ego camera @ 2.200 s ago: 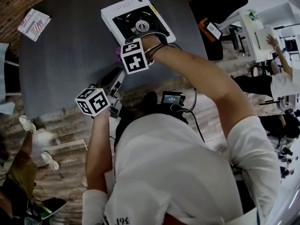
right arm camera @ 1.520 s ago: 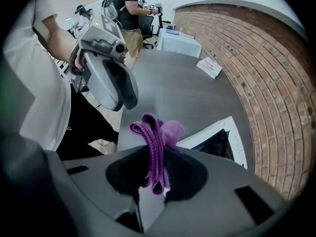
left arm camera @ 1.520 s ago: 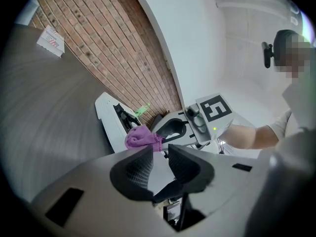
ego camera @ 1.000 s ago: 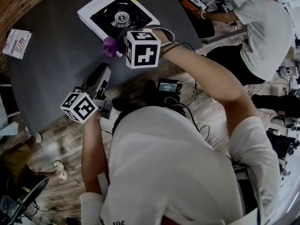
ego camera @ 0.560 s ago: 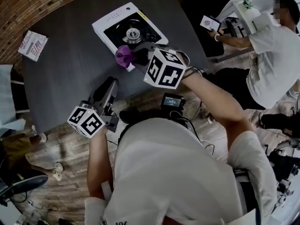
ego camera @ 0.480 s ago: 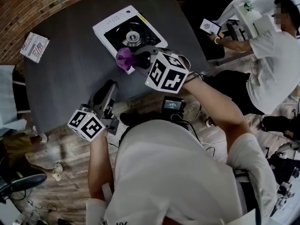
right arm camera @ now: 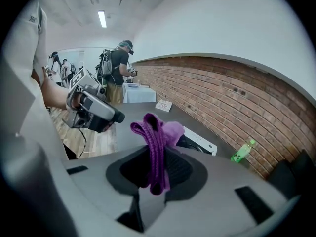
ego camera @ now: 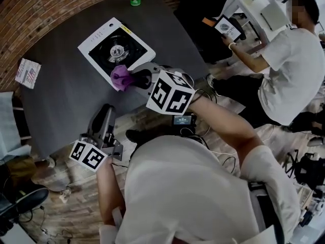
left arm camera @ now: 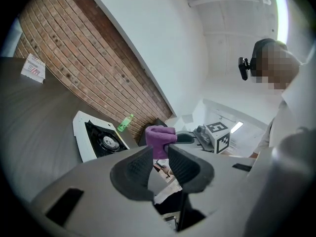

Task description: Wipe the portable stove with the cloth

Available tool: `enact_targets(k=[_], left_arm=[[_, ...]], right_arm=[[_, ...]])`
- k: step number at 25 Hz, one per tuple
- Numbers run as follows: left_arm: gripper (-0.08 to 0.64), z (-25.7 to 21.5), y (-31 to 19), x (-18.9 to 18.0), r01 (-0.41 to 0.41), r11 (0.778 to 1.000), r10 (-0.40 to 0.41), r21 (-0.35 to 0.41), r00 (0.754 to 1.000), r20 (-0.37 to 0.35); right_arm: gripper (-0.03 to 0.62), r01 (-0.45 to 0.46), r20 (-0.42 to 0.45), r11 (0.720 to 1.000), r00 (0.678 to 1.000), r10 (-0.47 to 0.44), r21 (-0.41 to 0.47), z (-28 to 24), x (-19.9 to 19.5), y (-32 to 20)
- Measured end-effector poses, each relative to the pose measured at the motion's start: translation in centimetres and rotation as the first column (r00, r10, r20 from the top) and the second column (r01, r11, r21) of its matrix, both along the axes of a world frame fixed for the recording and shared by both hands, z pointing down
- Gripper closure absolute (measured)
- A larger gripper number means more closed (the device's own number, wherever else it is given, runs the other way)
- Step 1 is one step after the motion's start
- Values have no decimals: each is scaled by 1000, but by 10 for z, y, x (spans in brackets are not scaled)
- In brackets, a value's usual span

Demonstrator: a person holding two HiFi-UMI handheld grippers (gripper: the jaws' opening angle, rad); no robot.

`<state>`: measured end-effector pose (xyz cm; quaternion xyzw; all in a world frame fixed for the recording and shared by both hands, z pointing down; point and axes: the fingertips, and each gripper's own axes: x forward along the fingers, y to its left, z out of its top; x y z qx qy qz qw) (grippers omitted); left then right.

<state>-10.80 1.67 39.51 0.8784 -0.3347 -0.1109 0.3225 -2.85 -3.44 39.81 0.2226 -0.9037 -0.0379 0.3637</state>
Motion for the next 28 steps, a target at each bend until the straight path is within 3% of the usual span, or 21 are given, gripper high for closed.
enact_targets(k=[16,28], left_arm=[[457,-44,77,89,30,996,-33,83,999,30],[457,-65,129,116,98,987,-105,124,993,54]], right_arm=[[503,-21,157,1000,987,20,3,-21,95,85],[503,-30,247,999,969,26,14,-40,142,115]])
